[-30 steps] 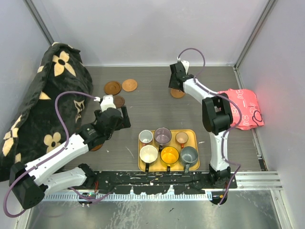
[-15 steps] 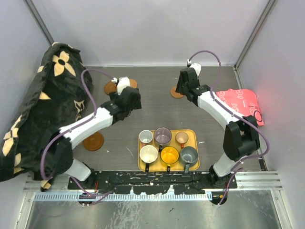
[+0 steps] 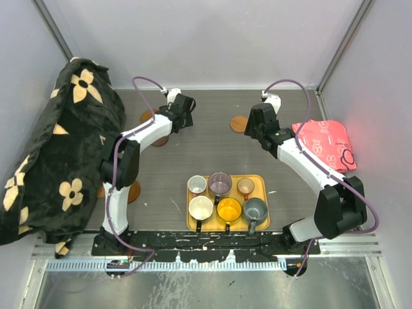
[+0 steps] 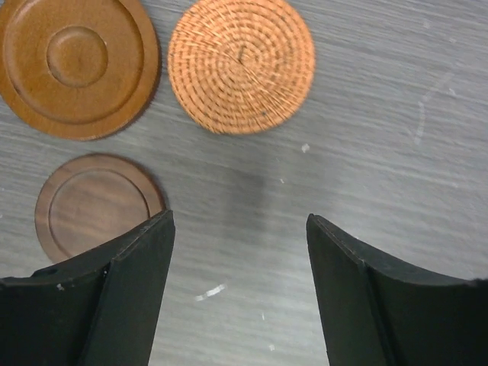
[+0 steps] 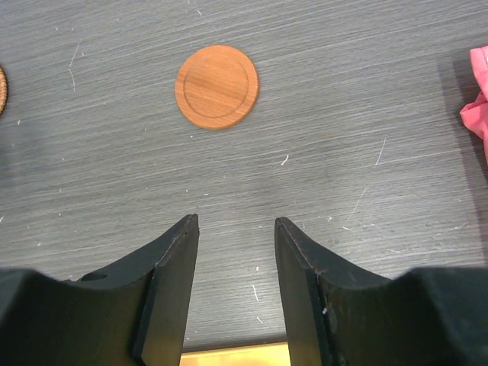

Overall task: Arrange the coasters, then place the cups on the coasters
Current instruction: Move the coaster to the center of the board.

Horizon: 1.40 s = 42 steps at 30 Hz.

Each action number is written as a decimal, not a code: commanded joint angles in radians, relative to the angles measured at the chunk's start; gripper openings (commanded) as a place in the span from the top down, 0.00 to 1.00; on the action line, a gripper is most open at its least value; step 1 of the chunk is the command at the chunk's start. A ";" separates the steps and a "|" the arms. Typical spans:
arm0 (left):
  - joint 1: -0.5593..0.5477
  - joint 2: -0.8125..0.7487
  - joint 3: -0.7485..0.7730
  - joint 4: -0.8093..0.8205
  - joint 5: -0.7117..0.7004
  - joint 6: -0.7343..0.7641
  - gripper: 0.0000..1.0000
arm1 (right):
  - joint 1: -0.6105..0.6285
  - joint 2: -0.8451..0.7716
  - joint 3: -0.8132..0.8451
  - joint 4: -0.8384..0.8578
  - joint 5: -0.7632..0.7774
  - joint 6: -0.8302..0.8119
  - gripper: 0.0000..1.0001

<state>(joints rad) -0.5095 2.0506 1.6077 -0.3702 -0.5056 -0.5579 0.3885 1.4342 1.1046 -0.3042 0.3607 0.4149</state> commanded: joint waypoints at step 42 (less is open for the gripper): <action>0.131 0.480 0.671 -0.256 0.098 0.141 0.56 | -0.002 0.011 -0.018 0.057 -0.027 -0.008 0.50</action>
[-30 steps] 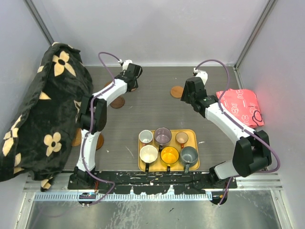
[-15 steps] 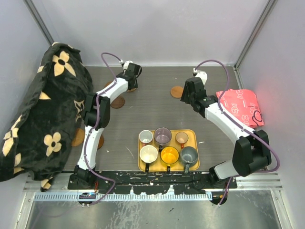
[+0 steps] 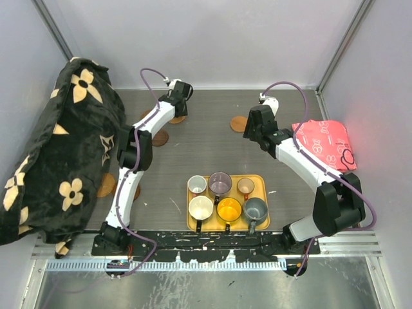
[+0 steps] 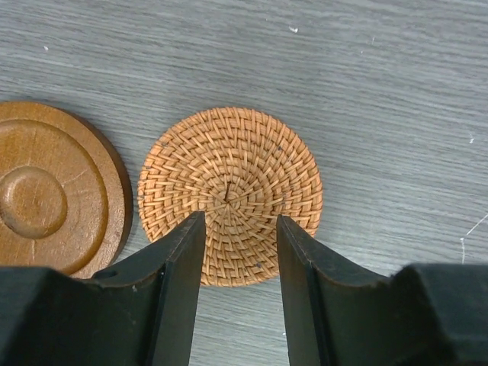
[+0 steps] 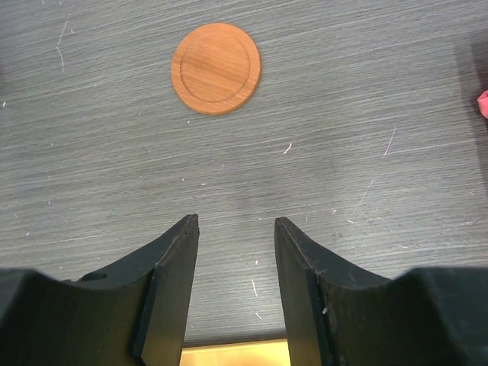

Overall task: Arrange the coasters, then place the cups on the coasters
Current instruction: Move the coaster to the center of the board.

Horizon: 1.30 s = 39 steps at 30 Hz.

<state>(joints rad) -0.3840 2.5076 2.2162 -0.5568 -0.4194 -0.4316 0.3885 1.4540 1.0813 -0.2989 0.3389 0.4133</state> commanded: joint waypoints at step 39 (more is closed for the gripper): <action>-0.412 -0.187 -0.304 -0.128 0.178 -0.127 0.60 | -0.040 -0.298 -0.052 -0.031 0.138 0.031 0.49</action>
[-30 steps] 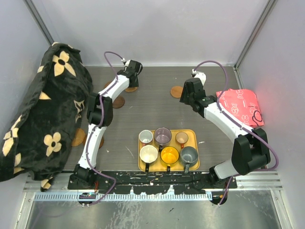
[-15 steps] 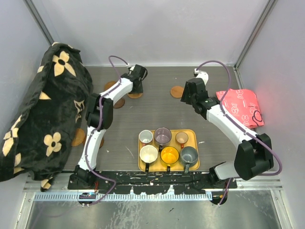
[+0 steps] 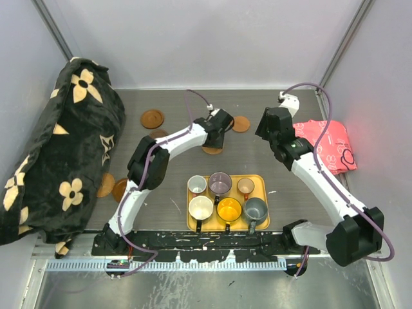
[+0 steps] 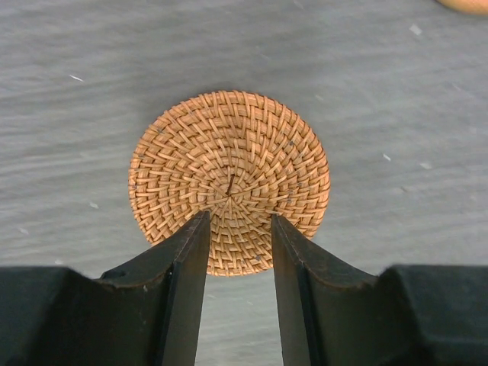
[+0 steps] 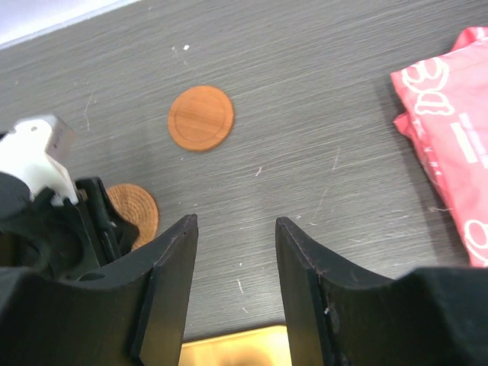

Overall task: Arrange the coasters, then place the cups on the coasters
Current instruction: Move the coaster to the center of the board.

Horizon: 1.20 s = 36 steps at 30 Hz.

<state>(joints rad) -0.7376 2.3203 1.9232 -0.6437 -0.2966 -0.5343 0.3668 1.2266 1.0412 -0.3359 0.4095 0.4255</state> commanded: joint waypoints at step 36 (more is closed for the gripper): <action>-0.062 -0.252 -0.038 0.105 0.147 -0.031 0.46 | -0.039 -0.010 -0.046 -0.004 -0.032 0.010 0.50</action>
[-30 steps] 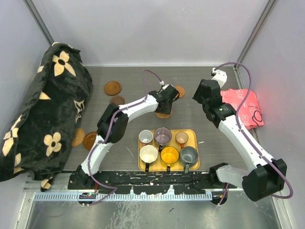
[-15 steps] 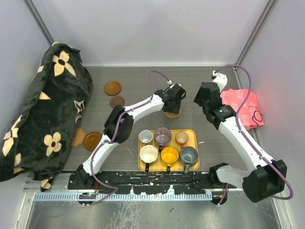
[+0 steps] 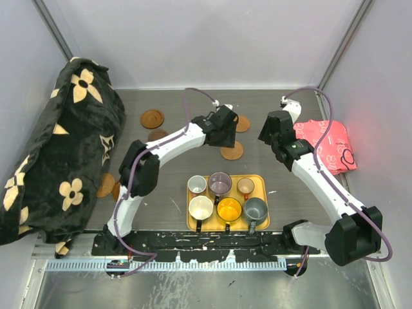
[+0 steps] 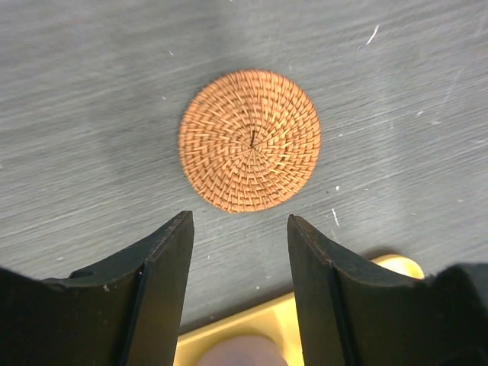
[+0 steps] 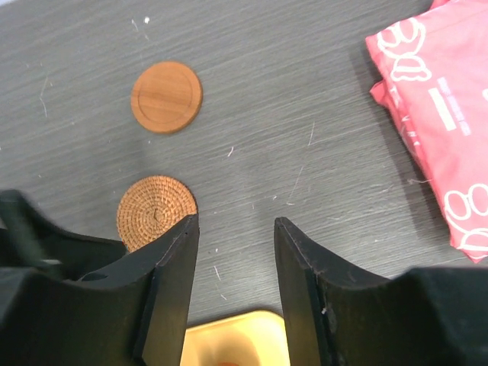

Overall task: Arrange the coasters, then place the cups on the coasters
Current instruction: Move the coaster to the center of the board.

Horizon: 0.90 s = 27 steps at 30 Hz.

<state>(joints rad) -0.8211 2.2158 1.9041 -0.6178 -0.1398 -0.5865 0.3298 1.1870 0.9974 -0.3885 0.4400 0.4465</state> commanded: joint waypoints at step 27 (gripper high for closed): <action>0.234 -0.513 -0.555 0.199 -0.017 -0.001 0.44 | 0.186 0.548 0.174 0.122 -0.187 -0.051 0.56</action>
<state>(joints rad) -0.6056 1.7741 1.3651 -0.4816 -0.1596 -0.5873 0.5076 1.6917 1.1030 -0.3046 0.2569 0.4145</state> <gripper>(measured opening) 0.557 0.443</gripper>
